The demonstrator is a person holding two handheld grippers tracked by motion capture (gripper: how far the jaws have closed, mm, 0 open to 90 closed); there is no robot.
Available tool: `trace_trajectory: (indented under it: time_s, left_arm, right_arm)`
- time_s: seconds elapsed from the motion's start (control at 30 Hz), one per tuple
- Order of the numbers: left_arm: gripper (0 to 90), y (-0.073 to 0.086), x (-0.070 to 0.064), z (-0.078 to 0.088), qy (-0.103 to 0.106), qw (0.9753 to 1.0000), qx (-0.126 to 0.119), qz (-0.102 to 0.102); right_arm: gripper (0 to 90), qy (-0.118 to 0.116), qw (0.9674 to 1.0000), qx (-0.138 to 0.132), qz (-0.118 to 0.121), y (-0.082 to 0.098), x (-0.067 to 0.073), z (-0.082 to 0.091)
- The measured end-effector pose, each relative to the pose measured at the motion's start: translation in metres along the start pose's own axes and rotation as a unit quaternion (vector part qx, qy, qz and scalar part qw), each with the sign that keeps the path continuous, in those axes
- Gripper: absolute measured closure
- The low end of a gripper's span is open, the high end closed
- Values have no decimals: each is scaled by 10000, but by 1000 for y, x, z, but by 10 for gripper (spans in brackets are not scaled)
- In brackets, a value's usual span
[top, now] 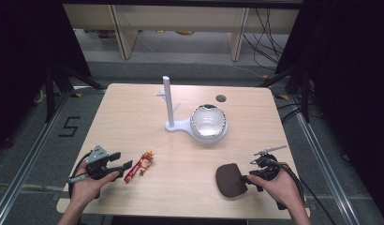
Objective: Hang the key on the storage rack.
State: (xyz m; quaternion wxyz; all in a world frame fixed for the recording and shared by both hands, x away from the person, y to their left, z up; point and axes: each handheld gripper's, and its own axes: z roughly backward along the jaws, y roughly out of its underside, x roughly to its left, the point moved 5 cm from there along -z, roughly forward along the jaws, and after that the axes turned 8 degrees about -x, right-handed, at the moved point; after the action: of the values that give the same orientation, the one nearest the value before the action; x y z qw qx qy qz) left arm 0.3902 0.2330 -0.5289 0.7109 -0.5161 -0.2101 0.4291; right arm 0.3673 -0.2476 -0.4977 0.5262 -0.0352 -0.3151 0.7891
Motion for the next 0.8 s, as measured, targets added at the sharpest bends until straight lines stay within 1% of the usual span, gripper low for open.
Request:
trace_trajectory:
  time_s: [0.03,0.1,0.17,0.2,0.23,0.27,0.3,0.33,0.37,0.4,0.43,0.47,0.5,0.53,0.57,0.6,0.63,0.67,0.7,0.73,0.77,0.8]
  left_arm:
    - [333,0,0,0,4,10000,2,-2]
    - [333,0,0,0,15,10000,-4,10]
    - [333,0,0,0,25,10000,-6,11]
    - [333,0,0,0,22,10000,-10,15]
    - [333,0,0,0,21,10000,-12,20]
    - [333,0,0,0,24,10000,-14,24]
    - [333,0,0,0,29,10000,-11,31]
    - [333,0,0,0,29,10000,-11,31]
    - [333,1,0,-1,25,10000,0,30]
    - [333,1,0,-1,28,10000,12,30]
    - [333,1,0,-1,32,10000,22,23]
    - [333,1,0,-1,33,10000,26,17]
    - [333,1,-1,-1,21,10000,38,13]
    - [333,1,-1,-2,72,10000,11,19]
    - [333,1,-1,-1,75,10000,34,13]
    - [333,2,-1,-1,81,10000,42,8]
    - [333,2,-1,-2,78,10000,27,13]
    - [333,2,-1,-1,48,10000,52,8]
    - [333,2,-1,-2,71,10000,42,22]
    - [333,3,-1,-2,57,10000,47,22]
    - [332,3,-1,-2,56,10000,55,19]
    - [333,3,-1,-2,56,10000,55,19]
  right_arm:
    - [467,-11,10000,44,48,-2,0,-2]
    - [467,25,9999,153,38,-5,1,-4]
    - [467,7,9998,186,0,-7,2,-5]
    - [468,8,9996,267,6,-10,3,-6]
    - [469,-17,9995,318,-27,-11,4,-7]
    - [469,-14,9988,411,-266,-11,8,-7]
    - [468,14,9992,394,-39,-13,3,-9]
    - [468,14,9992,394,-39,-13,3,-9]
    - [464,-67,9988,494,-19,-14,4,-10]
    - [464,-39,9985,550,25,-15,3,-12]
    - [463,-45,9980,625,-105,-15,4,-13]
    - [463,-6,9977,673,-101,-14,3,-14]
    - [463,-29,9974,715,-131,-15,3,-16]
    - [463,-131,9971,736,-119,-15,3,-17]
    - [463,-150,9968,766,-154,-15,2,-19]
    - [462,-156,9968,776,-128,-15,1,-20]
    - [461,-153,9966,796,-151,-16,1,-22]
    - [460,-240,9960,837,-187,-15,2,-24]
    - [457,-204,9926,1064,-548,-14,7,-22]
    - [452,-311,9948,938,-264,-15,2,-26]
    - [450,-267,9954,908,-153,-15,-1,-28]
    - [450,-267,9954,908,-153,-15,-1,-28]
